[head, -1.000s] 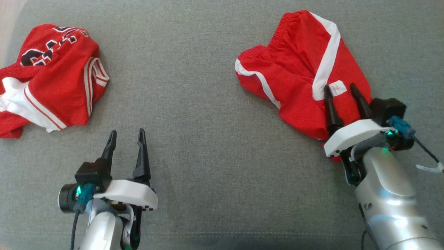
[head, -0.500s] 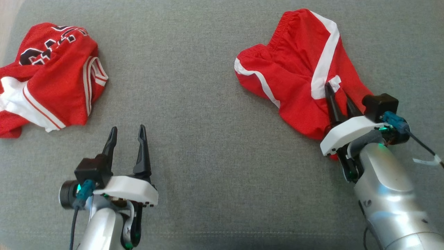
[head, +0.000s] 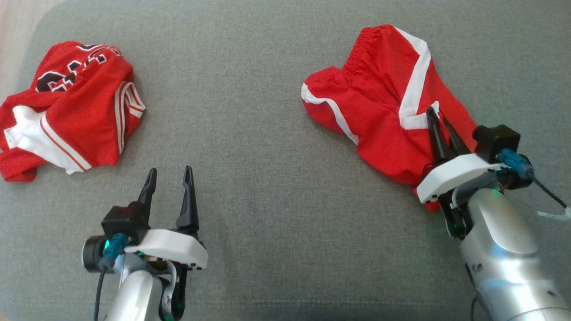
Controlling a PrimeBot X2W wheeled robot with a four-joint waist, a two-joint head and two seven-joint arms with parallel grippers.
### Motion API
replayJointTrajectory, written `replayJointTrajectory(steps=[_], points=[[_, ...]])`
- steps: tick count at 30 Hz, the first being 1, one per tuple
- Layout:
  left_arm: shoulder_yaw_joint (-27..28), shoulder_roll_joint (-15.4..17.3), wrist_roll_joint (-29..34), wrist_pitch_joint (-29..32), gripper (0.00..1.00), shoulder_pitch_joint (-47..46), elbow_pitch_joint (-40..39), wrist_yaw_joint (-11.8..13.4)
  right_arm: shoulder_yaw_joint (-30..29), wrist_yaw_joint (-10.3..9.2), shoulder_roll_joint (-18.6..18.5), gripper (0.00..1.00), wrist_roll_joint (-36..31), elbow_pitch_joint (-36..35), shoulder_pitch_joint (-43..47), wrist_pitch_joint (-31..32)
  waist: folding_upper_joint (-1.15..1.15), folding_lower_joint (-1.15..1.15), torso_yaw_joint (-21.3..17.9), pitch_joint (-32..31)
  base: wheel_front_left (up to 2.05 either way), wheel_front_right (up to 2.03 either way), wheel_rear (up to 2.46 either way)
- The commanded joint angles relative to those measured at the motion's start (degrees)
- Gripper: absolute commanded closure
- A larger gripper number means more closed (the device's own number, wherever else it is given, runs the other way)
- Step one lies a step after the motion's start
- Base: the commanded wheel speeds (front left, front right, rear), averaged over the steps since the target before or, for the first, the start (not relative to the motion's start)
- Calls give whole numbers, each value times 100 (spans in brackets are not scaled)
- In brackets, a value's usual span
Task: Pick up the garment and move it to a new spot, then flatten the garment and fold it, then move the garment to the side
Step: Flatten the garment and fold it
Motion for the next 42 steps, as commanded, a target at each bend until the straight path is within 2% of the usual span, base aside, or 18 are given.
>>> replayJointTrajectory(steps=[1, 6, 10, 13, 15, 19, 25, 27, 32, 38, 42], points=[[179, 19, -34, -30, 0, -91, -137, -14, 96, -5, -22, 100, -22, -231, -32, -63, 0, 0, 2, -14, 0, 0, 0], [111, 19, -79, -30, 0, -91, -114, -12, 147, -5, -180, 100, -175, -700, -211, -63, 0, 0, 98, -128, 0, 0, 0], [-22, 19, -134, -30, 0, -98, -91, -15, 389, -5, -390, 100, -385, -970, -872, -63, 0, 0, 294, -237, 0, 0, 0], [-181, 19, -210, -30, 0, -93, -61, -14, 761, -5, -504, 100, -535, -1032, -1617, -63, 0, 0, 549, -351, 0, 0, 0], [-363, 19, -317, -30, 0, -70, -21, 5, 1220, -5, -515, 100, -594, -1009, -2433, -63, 0, 0, 854, -465, 0, 0, 0], [-597, 19, -445, -30, 0, -1, 26, 48, 1856, -5, -381, 100, -564, -1029, -3424, -63, 0, 0, 1237, -592, 0, 0, 0], [-727, 19, -544, -30, 0, 107, 28, 135, 2730, -5, -187, 100, -329, -1287, -4227, -63, 0, 0, 1473, -661, 0, 0, 0], [-715, 19, -566, -30, 0, 120, -5, 167, 3105, -5, -345, 100, -180, -1345, -4117, -63, 0, 0, 1398, -601, 0, 0, 0], [-689, 19, -539, -30, 0, 60, -27, 138, 3201, -5, -957, 100, 41, -1264, -3362, -63, 0, 0, 1083, -444, 0, 0, 0], [-696, 19, -426, -30, 0, -73, 17, 44, 2456, -5, -1779, 100, 167, -1040, -1834, -63, 0, 0, 715, -338, 0, 0, 0], [-703, 19, -337, -30, 0, -118, 45, -27, 1907, -5, -1911, 100, 95, -971, -1181, -63, 0, 0, 513, -326, 0, 0, 0]])
